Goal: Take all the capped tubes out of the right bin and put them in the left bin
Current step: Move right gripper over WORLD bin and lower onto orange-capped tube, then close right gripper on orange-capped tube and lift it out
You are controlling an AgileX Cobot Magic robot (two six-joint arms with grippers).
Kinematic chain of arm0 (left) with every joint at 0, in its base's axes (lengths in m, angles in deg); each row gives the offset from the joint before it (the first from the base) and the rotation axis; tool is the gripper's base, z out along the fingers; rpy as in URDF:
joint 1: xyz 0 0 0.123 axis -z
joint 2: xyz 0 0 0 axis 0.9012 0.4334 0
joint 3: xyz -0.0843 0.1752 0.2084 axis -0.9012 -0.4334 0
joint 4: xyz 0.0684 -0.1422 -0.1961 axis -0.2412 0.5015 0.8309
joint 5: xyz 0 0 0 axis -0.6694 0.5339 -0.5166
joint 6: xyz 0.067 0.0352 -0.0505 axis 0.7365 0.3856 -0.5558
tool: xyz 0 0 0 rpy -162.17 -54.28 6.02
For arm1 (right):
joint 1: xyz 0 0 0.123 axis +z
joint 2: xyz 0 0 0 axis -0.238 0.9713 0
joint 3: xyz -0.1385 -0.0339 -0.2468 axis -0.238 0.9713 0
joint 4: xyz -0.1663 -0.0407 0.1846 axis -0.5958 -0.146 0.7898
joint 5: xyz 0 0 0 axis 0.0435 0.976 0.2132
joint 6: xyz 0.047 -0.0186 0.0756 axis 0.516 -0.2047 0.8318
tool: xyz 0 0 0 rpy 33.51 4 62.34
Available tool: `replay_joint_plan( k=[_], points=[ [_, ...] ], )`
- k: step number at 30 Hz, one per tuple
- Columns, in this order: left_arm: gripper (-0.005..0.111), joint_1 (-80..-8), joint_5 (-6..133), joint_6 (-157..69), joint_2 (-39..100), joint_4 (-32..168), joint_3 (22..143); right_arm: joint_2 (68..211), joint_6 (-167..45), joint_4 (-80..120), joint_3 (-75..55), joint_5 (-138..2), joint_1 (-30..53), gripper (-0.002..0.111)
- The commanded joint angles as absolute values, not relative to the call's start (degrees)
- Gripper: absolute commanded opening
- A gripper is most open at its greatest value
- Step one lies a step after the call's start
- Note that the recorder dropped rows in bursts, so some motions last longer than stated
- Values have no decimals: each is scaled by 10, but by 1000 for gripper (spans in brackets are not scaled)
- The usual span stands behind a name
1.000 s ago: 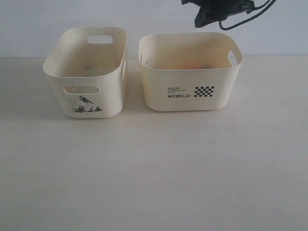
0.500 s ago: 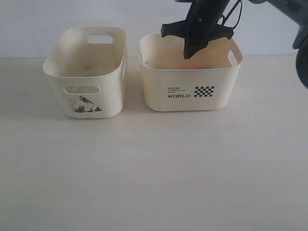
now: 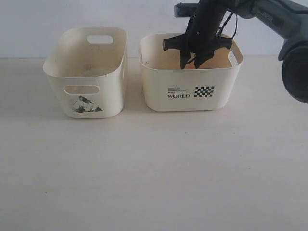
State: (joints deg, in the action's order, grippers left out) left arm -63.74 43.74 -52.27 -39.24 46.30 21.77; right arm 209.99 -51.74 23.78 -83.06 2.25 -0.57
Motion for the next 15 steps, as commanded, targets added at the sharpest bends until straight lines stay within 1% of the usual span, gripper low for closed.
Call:
replay_joint_plan(
  k=[1,15],
  points=[
    [4,-638,440,-528,-392,462,220,2117,-508,232,-833,23,-4,62],
    [4,-638,440,-528,-392,462,220,2164,-499,226,-836,5,5,62]
  ],
)
